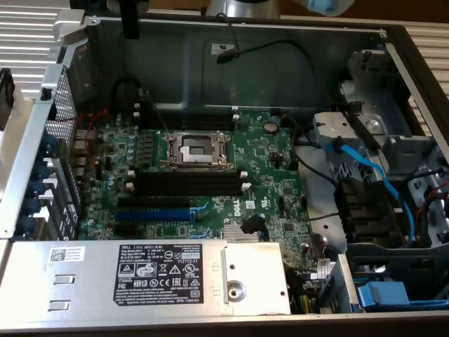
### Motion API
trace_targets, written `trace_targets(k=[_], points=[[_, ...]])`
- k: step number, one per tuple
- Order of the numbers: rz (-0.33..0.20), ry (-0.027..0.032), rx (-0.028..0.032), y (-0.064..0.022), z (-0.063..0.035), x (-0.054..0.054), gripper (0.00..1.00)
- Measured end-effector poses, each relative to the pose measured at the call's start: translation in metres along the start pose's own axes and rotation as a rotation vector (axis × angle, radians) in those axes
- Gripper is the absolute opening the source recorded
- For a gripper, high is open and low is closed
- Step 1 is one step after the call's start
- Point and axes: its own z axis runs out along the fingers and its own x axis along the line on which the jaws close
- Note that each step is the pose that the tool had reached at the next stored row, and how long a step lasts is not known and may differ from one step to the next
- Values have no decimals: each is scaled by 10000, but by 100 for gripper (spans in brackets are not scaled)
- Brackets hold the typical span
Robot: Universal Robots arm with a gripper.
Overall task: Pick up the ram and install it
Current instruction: 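Reach for the ram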
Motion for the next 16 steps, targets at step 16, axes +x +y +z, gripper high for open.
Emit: trace_targets(k=[16], points=[[-3, -54, 37, 22, -8, 368, 10]])
